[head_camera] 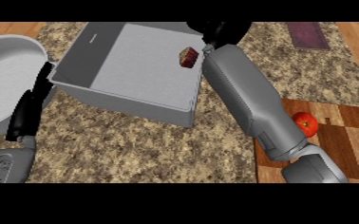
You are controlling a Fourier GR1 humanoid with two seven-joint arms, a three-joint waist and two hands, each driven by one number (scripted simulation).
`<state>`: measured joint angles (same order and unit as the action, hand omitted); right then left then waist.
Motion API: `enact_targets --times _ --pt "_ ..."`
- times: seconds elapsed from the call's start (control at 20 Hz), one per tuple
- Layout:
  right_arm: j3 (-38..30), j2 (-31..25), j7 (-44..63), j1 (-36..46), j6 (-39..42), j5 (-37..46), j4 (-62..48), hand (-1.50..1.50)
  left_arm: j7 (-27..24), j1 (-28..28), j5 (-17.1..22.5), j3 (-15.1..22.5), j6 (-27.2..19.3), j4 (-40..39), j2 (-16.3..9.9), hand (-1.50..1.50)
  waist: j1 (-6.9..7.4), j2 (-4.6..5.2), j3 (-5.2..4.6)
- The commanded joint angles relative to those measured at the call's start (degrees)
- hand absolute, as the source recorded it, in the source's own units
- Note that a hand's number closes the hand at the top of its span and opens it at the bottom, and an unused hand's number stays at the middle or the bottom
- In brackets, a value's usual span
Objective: Pick the cupcake from the cutting board and place it in the cardboard box
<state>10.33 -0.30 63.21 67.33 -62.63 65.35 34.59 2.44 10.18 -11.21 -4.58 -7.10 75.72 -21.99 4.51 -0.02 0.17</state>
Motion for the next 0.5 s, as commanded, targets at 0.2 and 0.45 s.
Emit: enact_targets --times 0.2,0.45 --pt "6.6 0.3 14.4 -7.3 -6.0 3.7 7.7 -1.5 1.1 -2.2 0.5 -2.3 0.5 -2.5 -1.6 0.0 -3.85 -1.19 -0.33" --pt "12.1 0.3 14.7 -18.3 -1.7 4.4 19.6 -1.5 1.9 -4.8 0.4 -2.8 -0.8 -0.8 -1.0 0.0 -6.16 -1.89 -0.24"
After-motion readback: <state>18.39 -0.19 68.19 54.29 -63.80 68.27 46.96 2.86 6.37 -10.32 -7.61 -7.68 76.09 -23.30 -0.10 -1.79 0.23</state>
